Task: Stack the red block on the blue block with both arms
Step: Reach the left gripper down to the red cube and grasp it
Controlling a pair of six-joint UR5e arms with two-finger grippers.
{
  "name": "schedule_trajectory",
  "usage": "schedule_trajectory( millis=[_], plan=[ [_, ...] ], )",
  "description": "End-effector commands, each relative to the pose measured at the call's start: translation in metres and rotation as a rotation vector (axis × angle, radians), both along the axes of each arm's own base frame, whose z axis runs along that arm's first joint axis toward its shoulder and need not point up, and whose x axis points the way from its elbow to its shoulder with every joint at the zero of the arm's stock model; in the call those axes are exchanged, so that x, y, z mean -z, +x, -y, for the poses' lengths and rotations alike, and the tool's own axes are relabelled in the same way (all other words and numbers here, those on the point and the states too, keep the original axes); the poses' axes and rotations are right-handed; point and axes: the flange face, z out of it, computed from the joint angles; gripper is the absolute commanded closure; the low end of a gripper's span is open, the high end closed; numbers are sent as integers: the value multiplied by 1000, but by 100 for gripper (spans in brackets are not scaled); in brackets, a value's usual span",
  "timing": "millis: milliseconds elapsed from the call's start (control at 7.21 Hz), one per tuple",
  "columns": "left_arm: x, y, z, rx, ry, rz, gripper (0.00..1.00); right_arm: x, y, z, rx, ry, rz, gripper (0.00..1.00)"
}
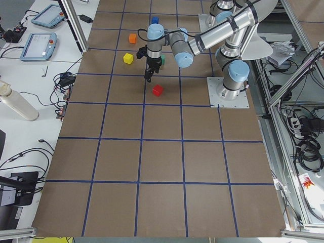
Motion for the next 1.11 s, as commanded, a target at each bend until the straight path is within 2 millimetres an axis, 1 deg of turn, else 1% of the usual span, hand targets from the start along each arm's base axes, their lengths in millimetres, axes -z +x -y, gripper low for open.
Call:
schedule_trajectory(
  millis=[0, 139, 416, 554, 693, 832, 970],
  plan=[
    [39, 0, -9, 69, -12, 14, 0, 0, 0, 0, -2, -1, -1, 0],
    [49, 6, -6, 75, 0, 13, 0, 2, 0, 0, 3, 2, 0, 0],
    [72, 10, -6, 68, 48, -2, 0, 1, 1, 0, 3, -1, 1, 0],
    [78, 10, -5, 62, 60, -6, 7, 2, 1, -1, 3, 2, 0, 0],
    [82, 11, -6, 57, 70, -7, 35, 1, 1, -1, 3, -1, 1, 0],
    [82, 11, -6, 16, 65, -9, 64, 2, 1, -1, 3, 0, 1, 0],
    [78, 11, -3, 2, 47, -5, 82, 2, 1, -1, 3, 0, 1, 0]
  ],
)
